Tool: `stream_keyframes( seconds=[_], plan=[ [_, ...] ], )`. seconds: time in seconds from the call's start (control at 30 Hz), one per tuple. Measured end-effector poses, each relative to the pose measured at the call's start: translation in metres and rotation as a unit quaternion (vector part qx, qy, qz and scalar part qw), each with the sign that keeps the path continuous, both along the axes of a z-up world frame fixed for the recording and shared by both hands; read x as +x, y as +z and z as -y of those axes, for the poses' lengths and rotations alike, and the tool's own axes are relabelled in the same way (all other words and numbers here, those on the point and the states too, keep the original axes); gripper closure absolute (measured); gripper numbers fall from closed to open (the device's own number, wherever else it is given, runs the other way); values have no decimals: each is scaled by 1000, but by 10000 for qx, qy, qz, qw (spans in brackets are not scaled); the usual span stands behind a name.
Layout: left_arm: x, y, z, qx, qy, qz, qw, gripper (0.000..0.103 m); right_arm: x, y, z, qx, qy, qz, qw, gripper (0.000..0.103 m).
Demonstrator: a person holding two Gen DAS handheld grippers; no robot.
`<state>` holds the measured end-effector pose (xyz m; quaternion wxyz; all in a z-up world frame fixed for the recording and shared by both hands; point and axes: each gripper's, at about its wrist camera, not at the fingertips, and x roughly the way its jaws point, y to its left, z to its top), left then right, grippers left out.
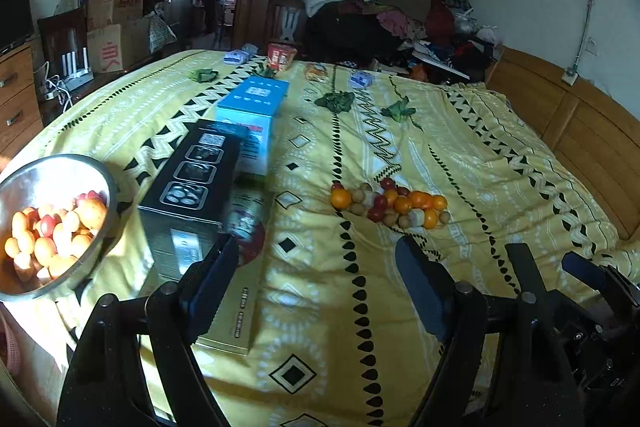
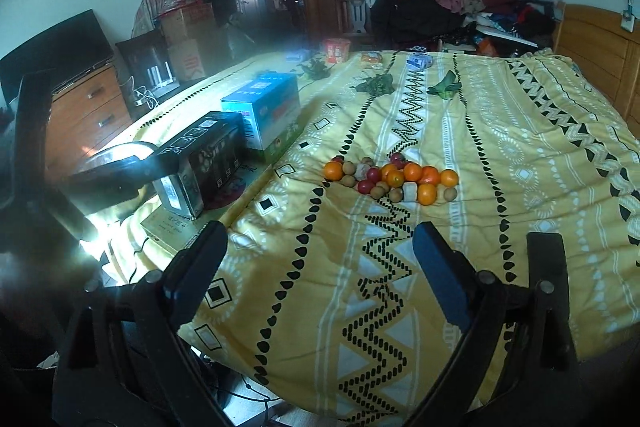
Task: Organize fruits
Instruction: 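Move both open tools from the bowl back over the fruit pile, then grasp a brown kiwi from the pile with the left tool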
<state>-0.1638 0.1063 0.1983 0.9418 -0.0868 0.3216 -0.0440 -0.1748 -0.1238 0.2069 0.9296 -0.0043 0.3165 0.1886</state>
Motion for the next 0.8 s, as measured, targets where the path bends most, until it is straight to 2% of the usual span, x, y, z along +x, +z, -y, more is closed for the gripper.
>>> stream_keyframes(
  seconds=[0.13,0.23,0.3,0.43,0.57,0.67,0.8],
  plan=[
    [20,-21,32,213,-504,-269,9981,21,12,-17,12,50,-135,-264,9995,9],
    [50,-38,44,229,-576,-502,9968,21,24,-33,18,141,-173,-506,9985,11],
    [76,-52,48,171,-547,-684,9960,21,33,-44,21,186,-143,-686,9974,23],
    [130,-84,61,246,-566,-996,9931,22,55,-67,33,212,-147,-1039,9942,35],
    [178,-115,88,274,-853,-1270,9878,43,76,-88,53,280,-351,-1338,9900,35],
    [206,-136,109,147,-1144,-1477,9823,50,89,-103,70,332,-570,-1526,9861,35],
    [233,-159,128,54,-1236,-1749,9768,54,103,-118,89,360,-779,-1704,9816,35]
  ],
)
